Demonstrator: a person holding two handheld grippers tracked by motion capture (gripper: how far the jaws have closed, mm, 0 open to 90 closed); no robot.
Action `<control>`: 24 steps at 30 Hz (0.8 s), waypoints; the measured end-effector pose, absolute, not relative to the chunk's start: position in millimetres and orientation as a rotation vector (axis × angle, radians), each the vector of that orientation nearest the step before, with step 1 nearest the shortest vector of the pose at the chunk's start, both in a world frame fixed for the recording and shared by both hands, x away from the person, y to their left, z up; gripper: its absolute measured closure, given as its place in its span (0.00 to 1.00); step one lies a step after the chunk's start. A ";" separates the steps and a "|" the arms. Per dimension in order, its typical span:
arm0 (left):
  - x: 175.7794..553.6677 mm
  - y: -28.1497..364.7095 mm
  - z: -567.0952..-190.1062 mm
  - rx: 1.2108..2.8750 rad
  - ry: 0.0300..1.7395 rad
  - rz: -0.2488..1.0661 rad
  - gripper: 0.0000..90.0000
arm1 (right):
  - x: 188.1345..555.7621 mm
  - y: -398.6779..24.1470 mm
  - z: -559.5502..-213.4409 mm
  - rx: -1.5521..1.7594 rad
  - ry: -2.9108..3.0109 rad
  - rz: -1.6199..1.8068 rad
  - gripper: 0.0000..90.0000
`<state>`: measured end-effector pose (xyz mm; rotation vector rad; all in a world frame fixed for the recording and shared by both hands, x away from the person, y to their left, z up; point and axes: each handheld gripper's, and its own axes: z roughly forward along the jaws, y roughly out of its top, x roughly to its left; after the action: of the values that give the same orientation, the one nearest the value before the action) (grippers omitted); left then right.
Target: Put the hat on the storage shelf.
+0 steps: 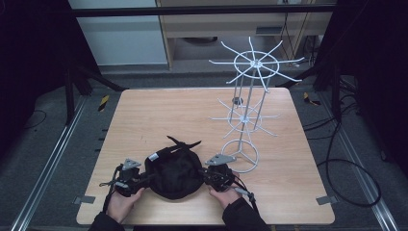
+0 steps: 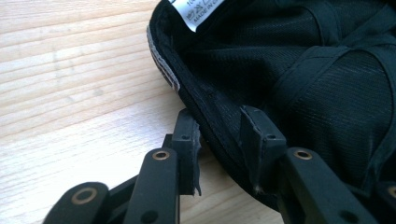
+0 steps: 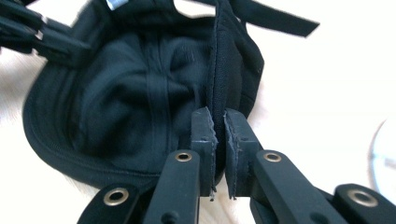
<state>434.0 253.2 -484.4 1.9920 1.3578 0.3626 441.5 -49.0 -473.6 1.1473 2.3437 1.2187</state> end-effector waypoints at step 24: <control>447.1 235.3 -484.6 1.973 1.309 0.380 0.74 | 418.8 -38.2 -448.3 0.904 2.249 1.456 0.93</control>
<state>447.1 235.3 -484.6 1.9732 1.3090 0.3800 418.8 -38.2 -448.3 0.9038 2.2486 1.4556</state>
